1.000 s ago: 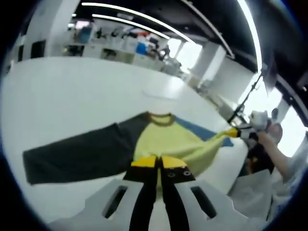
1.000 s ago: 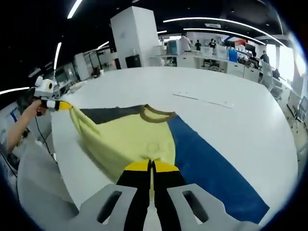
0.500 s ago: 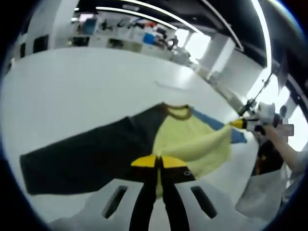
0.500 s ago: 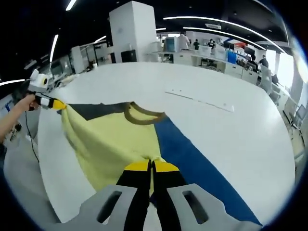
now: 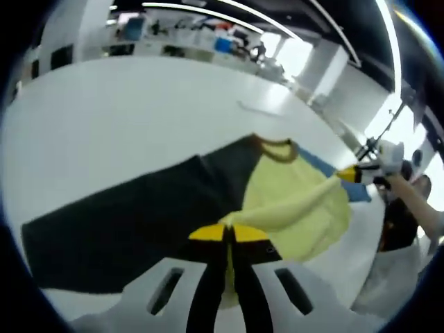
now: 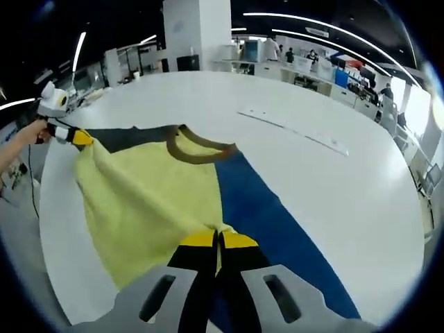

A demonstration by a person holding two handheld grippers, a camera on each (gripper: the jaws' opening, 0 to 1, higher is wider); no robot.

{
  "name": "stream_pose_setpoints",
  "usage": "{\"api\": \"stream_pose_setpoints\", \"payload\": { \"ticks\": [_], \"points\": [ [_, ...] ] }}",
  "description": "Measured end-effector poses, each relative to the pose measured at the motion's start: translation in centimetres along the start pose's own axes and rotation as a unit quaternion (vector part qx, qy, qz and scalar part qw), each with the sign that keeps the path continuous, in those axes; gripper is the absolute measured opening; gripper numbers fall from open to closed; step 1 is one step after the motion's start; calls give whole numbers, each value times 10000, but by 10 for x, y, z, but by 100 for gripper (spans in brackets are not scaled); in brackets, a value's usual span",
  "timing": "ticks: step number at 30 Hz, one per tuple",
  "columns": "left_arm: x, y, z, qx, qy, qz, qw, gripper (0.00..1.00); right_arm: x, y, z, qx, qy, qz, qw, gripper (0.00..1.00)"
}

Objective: Fold the garment on the visible template until the final outline fits inside the template.

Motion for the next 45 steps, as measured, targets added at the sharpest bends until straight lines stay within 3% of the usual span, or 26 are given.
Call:
{"api": "stream_pose_setpoints", "payload": {
  "ticks": [13, 21, 23, 25, 28, 31, 38, 45],
  "points": [
    [18, 15, -4, -3, 150, 145, 9998, 0, 13, -2, -6, -90, 91, -59, 9999, 3],
    [25, 24, -7, 81, 266, 186, 9994, 0, 8, -1, -5, -227, 46, -106, 9997, 4],
    [26, 24, -5, 515, 397, 246, 9976, 0, 2, -2, -3, -208, -17, -95, 9997, 6],
    [26, 21, -5, 570, 482, 287, 9968, 0, -6, -3, -1, -166, -111, -135, 9997, 10],
    [22, 18, -2, 648, 447, 297, 9965, 12, -17, -4, -2, -72, -199, -133, 9997, 17],
    [15, 13, 6, 617, 198, 298, 9975, 22, -28, -6, -6, -23, -218, -169, 9996, 17],
    [-11, -8, 13, 498, -93, 53, 9987, 26, -53, -1, -12, 179, -302, -168, 9992, 22],
    [-24, -12, -12, 407, 67, -21, 9991, 21, -60, 7, -27, 283, -233, -137, 9992, 20]
  ]
}}
Point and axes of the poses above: the point that each gripper's makers call its tool centre point, and the gripper's own axes: x roughly forward along the fingers, y roughly to its left, z roughly out of its top, the point moved 5 cm from there along -x, roughly backward along the fingers, and after that the axes turned 10 degrees about -z, right-handed, at the moved point
